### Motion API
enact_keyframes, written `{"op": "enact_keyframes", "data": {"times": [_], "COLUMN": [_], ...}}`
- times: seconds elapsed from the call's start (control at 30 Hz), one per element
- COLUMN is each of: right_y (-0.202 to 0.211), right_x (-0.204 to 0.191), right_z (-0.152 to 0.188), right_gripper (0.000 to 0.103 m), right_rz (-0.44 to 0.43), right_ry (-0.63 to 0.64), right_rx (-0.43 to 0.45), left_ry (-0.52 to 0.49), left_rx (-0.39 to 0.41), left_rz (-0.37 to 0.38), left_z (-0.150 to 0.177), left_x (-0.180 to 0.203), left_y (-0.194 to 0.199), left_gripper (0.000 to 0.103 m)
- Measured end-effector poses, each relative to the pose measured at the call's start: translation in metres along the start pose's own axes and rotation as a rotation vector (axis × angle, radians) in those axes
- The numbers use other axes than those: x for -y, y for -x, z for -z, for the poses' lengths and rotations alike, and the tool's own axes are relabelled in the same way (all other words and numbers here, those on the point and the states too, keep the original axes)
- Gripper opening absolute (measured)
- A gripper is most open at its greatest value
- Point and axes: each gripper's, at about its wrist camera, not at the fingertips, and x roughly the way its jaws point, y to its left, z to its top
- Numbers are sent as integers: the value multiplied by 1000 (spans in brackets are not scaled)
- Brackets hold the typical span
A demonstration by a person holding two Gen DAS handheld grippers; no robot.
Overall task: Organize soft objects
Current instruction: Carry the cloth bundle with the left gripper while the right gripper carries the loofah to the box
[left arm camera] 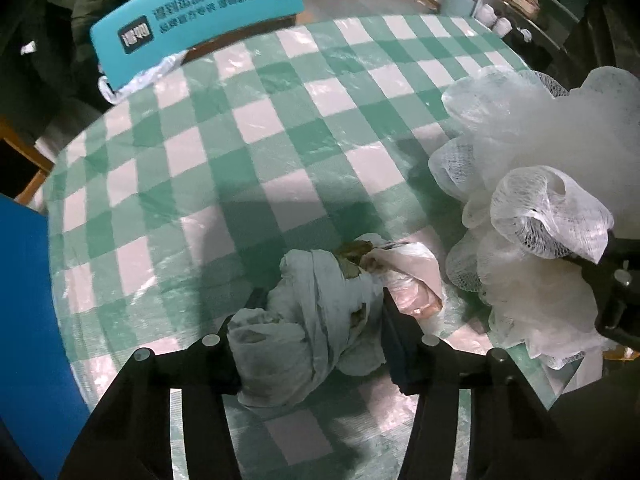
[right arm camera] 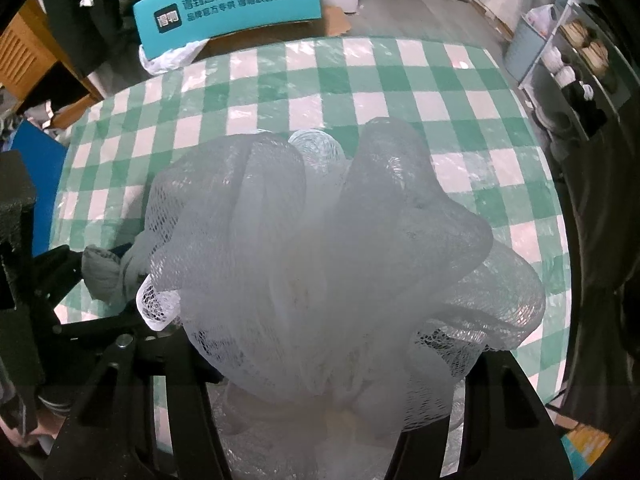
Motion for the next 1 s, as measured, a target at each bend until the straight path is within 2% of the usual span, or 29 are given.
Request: {"op": "enact_keyframes", "data": {"times": [0.6, 1.0], "right_y": [46, 81], "right_x": [-34, -77], "right_z": [-19, -32], "right_gripper": [57, 57], "right_rz": [-33, -85], "right_ry": [54, 127], "right_rx": [104, 176], "left_ry": [104, 154], "left_rx": [150, 251], "left_rz": [-93, -149], "left_z": [4, 21], "left_x": [-55, -94], "left_y": [81, 138], "left_gripper": [54, 54]}}
